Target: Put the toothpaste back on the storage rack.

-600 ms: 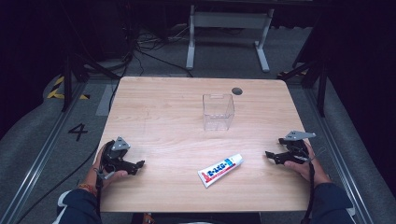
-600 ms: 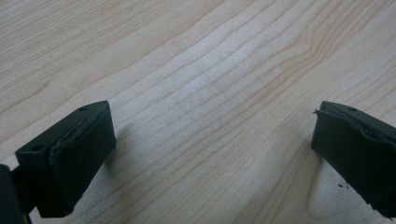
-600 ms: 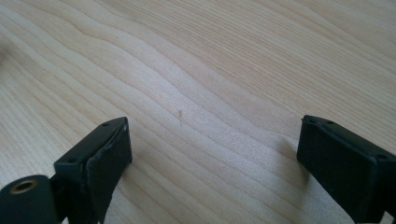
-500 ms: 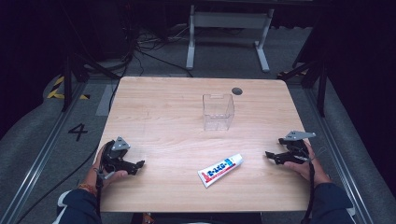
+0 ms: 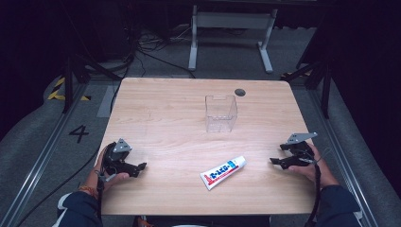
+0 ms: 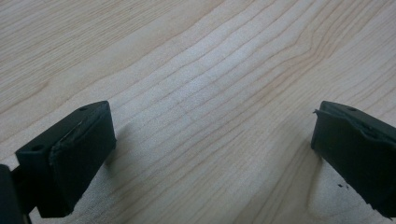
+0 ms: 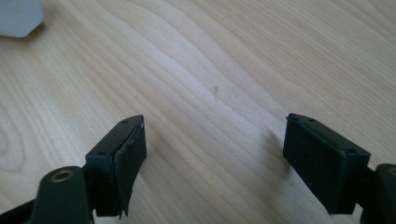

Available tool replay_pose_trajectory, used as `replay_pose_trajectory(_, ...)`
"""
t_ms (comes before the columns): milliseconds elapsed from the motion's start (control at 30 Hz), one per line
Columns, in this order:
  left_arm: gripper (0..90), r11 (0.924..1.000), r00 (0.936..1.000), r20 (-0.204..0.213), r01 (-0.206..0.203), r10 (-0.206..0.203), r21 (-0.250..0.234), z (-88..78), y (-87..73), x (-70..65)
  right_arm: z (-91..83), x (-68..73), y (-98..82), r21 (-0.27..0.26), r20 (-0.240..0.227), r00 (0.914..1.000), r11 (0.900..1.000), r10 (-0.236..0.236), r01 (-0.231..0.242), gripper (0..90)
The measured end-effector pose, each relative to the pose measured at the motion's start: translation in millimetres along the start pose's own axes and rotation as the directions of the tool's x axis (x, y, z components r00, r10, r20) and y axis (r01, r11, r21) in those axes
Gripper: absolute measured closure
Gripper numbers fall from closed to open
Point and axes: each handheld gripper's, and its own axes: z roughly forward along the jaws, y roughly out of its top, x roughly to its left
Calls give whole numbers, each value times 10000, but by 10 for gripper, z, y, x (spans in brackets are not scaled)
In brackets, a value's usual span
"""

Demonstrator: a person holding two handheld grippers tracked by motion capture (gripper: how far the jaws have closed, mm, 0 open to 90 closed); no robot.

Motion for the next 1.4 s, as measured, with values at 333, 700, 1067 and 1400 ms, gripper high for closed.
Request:
replay_pose_trajectory(333,3,10000,10000,-2,-3,3,-3,0,0,0,-59,230,141,-36,-895,9874,9914,-1303,1305,237)
replay_pose_trajectory(700,3,10000,10000,9,1,-1,-10,1,0,0,-119,527,412,-373,-1437,9533,9640,-2657,2631,251)
replay_pose_trajectory(1067,3,10000,10000,6,-6,6,-1,0,0,0,-41,840,793,-473,-2235,8874,9138,-4032,4033,265)
replay_pose_trajectory(1400,4,10000,10000,-20,-42,42,-9,-1,0,1,250,1182,1063,-242,-2876,8139,8534,-5048,5207,284)
